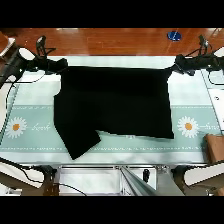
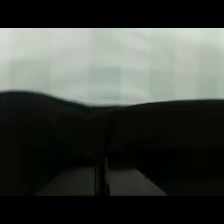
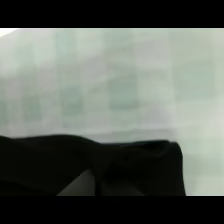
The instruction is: Fold the shirts.
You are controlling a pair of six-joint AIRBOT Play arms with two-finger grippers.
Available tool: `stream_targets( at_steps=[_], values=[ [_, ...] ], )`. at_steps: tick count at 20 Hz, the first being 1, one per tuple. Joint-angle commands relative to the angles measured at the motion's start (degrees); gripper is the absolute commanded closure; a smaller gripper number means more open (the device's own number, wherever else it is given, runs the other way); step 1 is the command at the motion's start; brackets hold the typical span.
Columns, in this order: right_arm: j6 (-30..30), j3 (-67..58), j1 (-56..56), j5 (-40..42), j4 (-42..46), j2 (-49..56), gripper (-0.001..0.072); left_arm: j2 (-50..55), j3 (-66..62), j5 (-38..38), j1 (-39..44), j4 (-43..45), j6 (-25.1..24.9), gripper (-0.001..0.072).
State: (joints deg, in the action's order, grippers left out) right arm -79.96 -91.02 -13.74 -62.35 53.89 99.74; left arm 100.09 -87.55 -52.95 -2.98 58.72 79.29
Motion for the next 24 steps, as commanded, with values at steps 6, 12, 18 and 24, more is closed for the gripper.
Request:
stream_targets(
  at_steps=[6,12,18,24],
  values=[
    [0.09,3.96,0.42,-14.12,9.03,0.57,0.0689,1.25,1.07,-23.1,-1.29,6.45,-6.82,0.0692],
    [-1.03,9.64,0.39,-13.75,9.68,0.57,0.0617,1.27,4.44,-25.97,-1.27,6.4,-6.56,0.0684],
    [-2.64,9.68,-3.34,-18.27,15.23,-6.75,0.0299,-1.9,4.39,-31.47,-3.39,9.84,-2.51,0.0198],
    [-5.6,28.5,-11.34,-5.95,16.7,-28.13,0.0299,-21.99,28.83,-20.2,-13.81,7.85,-4.37,0.0198]
  ],
)
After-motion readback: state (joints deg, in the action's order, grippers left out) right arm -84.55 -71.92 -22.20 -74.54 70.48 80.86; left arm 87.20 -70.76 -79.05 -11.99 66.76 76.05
